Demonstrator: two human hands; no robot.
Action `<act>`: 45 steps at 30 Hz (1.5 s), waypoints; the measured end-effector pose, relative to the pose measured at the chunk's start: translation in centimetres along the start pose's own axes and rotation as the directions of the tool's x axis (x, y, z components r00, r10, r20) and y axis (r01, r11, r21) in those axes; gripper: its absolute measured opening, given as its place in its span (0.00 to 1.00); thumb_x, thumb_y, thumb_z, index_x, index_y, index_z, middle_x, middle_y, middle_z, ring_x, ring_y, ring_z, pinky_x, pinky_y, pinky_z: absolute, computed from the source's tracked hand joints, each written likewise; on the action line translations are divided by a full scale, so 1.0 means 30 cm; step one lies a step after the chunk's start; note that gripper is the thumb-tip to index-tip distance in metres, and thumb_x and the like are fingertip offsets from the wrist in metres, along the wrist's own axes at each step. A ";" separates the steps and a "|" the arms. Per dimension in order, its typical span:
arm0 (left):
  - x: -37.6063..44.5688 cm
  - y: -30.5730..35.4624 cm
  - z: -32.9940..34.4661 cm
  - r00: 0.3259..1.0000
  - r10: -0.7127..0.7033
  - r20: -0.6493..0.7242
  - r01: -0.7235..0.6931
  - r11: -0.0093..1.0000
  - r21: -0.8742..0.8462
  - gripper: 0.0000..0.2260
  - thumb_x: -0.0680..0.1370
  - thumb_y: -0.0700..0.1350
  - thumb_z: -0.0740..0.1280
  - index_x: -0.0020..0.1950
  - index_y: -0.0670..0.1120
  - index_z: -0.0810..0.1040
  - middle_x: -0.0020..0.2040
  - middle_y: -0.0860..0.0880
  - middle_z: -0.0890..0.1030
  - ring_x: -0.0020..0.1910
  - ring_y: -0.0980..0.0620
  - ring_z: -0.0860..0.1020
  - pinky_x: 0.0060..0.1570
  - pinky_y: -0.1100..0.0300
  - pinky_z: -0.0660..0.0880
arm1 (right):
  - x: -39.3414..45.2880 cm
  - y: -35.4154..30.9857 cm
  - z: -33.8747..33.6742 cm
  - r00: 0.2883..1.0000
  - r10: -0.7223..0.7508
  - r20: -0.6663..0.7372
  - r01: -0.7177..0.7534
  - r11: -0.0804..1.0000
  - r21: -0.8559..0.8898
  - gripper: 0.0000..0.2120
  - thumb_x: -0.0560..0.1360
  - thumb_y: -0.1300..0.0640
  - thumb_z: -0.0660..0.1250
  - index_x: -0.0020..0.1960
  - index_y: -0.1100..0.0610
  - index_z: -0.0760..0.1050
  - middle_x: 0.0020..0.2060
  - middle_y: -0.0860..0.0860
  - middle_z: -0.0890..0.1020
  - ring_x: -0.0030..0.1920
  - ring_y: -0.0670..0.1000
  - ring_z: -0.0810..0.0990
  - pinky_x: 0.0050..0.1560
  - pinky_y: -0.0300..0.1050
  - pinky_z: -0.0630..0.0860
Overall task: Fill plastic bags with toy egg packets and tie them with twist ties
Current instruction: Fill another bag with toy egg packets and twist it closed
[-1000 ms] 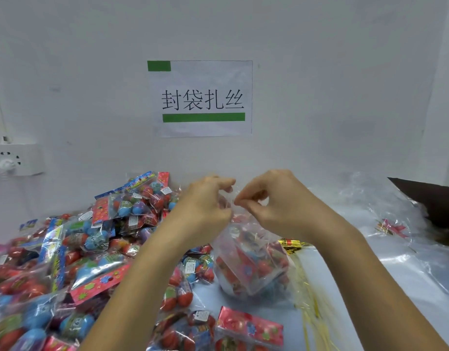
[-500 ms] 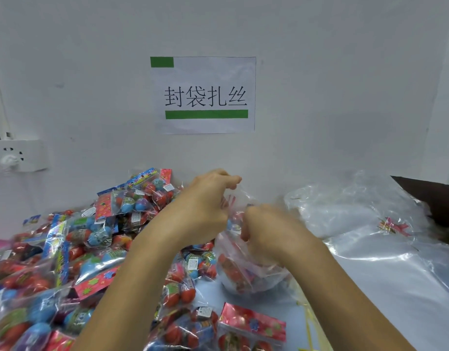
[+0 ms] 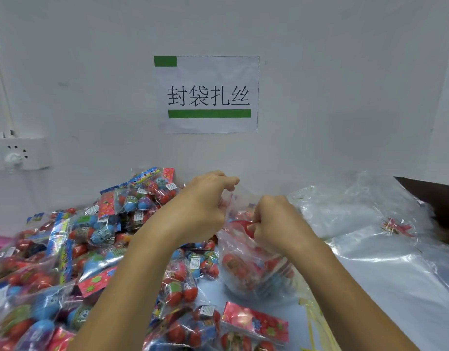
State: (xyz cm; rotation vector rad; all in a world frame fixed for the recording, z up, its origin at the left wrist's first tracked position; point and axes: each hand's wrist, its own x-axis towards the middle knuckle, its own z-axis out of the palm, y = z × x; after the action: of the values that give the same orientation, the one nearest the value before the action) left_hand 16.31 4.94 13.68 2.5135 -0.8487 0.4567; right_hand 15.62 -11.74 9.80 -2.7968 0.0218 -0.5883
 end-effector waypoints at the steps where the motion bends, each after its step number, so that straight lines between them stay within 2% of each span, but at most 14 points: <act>1: 0.000 -0.001 -0.001 1.000 -0.001 0.001 0.001 1.000 0.001 0.26 0.80 0.35 0.62 0.78 0.49 0.66 0.68 0.56 0.72 0.61 0.56 0.71 0.59 0.64 0.67 | 0.000 0.001 0.001 1.000 -0.009 -0.015 0.009 1.000 0.001 0.12 0.74 0.61 0.70 0.32 0.57 0.76 0.29 0.52 0.73 0.26 0.50 0.71 0.24 0.38 0.62; 3: 0.001 0.000 0.000 1.000 0.003 0.005 -0.003 1.000 0.007 0.26 0.80 0.35 0.62 0.78 0.49 0.66 0.68 0.55 0.72 0.61 0.56 0.71 0.59 0.64 0.67 | -0.002 0.000 0.001 0.999 -0.037 0.034 0.037 0.999 0.001 0.03 0.74 0.60 0.71 0.43 0.55 0.82 0.36 0.52 0.80 0.33 0.52 0.78 0.30 0.41 0.73; 7: 0.005 0.006 0.004 1.000 0.006 0.004 -0.006 1.000 0.027 0.27 0.80 0.34 0.62 0.78 0.48 0.65 0.68 0.54 0.72 0.59 0.56 0.70 0.58 0.64 0.67 | -0.008 -0.002 -0.015 0.979 -0.137 0.149 0.132 0.990 0.043 0.09 0.74 0.59 0.69 0.50 0.47 0.77 0.46 0.50 0.80 0.47 0.55 0.80 0.48 0.50 0.80; 9: 0.005 0.005 0.003 1.000 -0.003 -0.014 0.004 1.000 0.024 0.27 0.79 0.33 0.61 0.78 0.48 0.65 0.67 0.53 0.72 0.60 0.55 0.70 0.57 0.64 0.67 | -0.005 -0.003 -0.023 0.979 -0.160 0.128 0.158 0.987 0.027 0.07 0.75 0.56 0.69 0.39 0.50 0.77 0.40 0.49 0.81 0.43 0.54 0.80 0.44 0.49 0.79; 12: 0.004 0.006 0.001 1.000 -0.002 -0.025 0.002 1.000 0.012 0.28 0.79 0.32 0.61 0.78 0.47 0.65 0.66 0.53 0.71 0.57 0.57 0.69 0.54 0.64 0.67 | -0.013 -0.014 -0.022 0.973 -0.153 0.171 0.155 0.988 0.002 0.23 0.76 0.49 0.69 0.27 0.56 0.66 0.23 0.49 0.69 0.27 0.52 0.69 0.28 0.43 0.64; 16: 0.005 0.016 0.004 0.999 0.012 -0.044 -0.013 1.000 -0.009 0.27 0.79 0.33 0.61 0.78 0.47 0.66 0.66 0.53 0.72 0.55 0.57 0.69 0.55 0.65 0.66 | -0.037 -0.043 -0.005 0.966 -0.147 0.214 0.164 0.985 -0.060 0.18 0.71 0.61 0.66 0.29 0.54 0.60 0.29 0.51 0.64 0.28 0.50 0.62 0.28 0.42 0.57; 20: 0.006 0.026 -0.001 0.992 0.020 -0.123 -0.032 0.995 -0.093 0.24 0.79 0.35 0.62 0.75 0.46 0.70 0.61 0.53 0.74 0.50 0.57 0.75 0.47 0.68 0.68 | -0.020 -0.050 0.008 0.994 -0.106 0.027 0.104 0.992 0.075 0.25 0.75 0.57 0.68 0.27 0.51 0.55 0.25 0.49 0.60 0.26 0.50 0.58 0.26 0.42 0.53; 23: 0.004 0.036 0.000 0.993 0.005 -0.120 -0.022 0.989 -0.144 0.23 0.79 0.36 0.63 0.75 0.48 0.71 0.61 0.55 0.75 0.51 0.57 0.77 0.47 0.67 0.68 | -0.004 -0.038 -0.001 0.992 -0.092 0.083 0.078 0.984 0.160 0.24 0.78 0.55 0.65 0.26 0.54 0.63 0.24 0.49 0.66 0.25 0.50 0.64 0.25 0.41 0.59; 26: -0.001 0.045 -0.001 0.996 -0.010 -0.089 -0.003 0.989 -0.147 0.24 0.79 0.36 0.62 0.75 0.48 0.70 0.62 0.54 0.75 0.53 0.57 0.77 0.49 0.65 0.69 | 0.005 -0.009 -0.038 0.991 -0.089 0.100 0.067 0.977 0.205 0.14 0.79 0.59 0.63 0.35 0.57 0.79 0.32 0.52 0.80 0.34 0.54 0.80 0.34 0.45 0.77; 29: -0.006 0.067 -0.005 0.997 0.000 -0.076 -0.016 0.979 -0.202 0.25 0.79 0.36 0.63 0.75 0.49 0.69 0.61 0.56 0.75 0.53 0.59 0.78 0.47 0.67 0.72 | 0.003 0.029 -0.098 0.998 -0.061 0.006 0.060 0.993 0.105 0.11 0.74 0.65 0.66 0.44 0.55 0.85 0.41 0.53 0.84 0.40 0.55 0.83 0.43 0.52 0.83; 35: -0.011 0.107 0.007 0.999 0.031 -0.022 -0.036 0.966 -0.258 0.25 0.79 0.38 0.66 0.76 0.49 0.68 0.62 0.55 0.74 0.55 0.57 0.78 0.52 0.57 0.78 | -0.019 0.046 -0.116 0.976 -0.010 0.217 0.026 0.997 -0.071 0.07 0.74 0.57 0.68 0.47 0.55 0.85 0.40 0.49 0.83 0.40 0.52 0.82 0.44 0.47 0.82; 38: -0.013 0.111 0.006 0.999 0.042 -0.009 -0.043 0.969 -0.244 0.25 0.80 0.38 0.65 0.76 0.49 0.68 0.62 0.55 0.74 0.54 0.59 0.77 0.53 0.56 0.79 | -0.017 0.027 -0.081 0.965 0.019 0.261 0.016 0.991 -0.131 0.10 0.74 0.58 0.66 0.50 0.50 0.84 0.42 0.46 0.79 0.43 0.51 0.79 0.52 0.47 0.78; 42: -0.016 0.108 -0.001 0.999 0.044 0.012 -0.040 0.974 -0.223 0.25 0.80 0.38 0.65 0.76 0.50 0.68 0.63 0.56 0.74 0.56 0.58 0.77 0.53 0.58 0.78 | -0.014 0.024 -0.049 0.965 0.055 0.255 0.004 0.974 -0.227 0.06 0.73 0.61 0.64 0.45 0.52 0.76 0.40 0.48 0.77 0.37 0.51 0.73 0.34 0.41 0.69; 45: -0.020 0.111 -0.005 0.998 0.053 0.034 -0.046 0.981 -0.186 0.25 0.80 0.39 0.64 0.77 0.50 0.67 0.64 0.56 0.73 0.56 0.59 0.77 0.56 0.58 0.77 | -0.014 0.031 -0.046 0.964 0.082 0.252 -0.017 0.968 -0.251 0.14 0.73 0.62 0.63 0.56 0.50 0.76 0.37 0.48 0.71 0.40 0.53 0.72 0.36 0.44 0.68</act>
State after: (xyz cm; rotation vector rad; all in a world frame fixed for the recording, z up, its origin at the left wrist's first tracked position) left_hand 13.72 2.95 14.54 2.3414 -0.9265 0.3289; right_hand 14.74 -12.97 10.58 -3.0825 0.1196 -0.2119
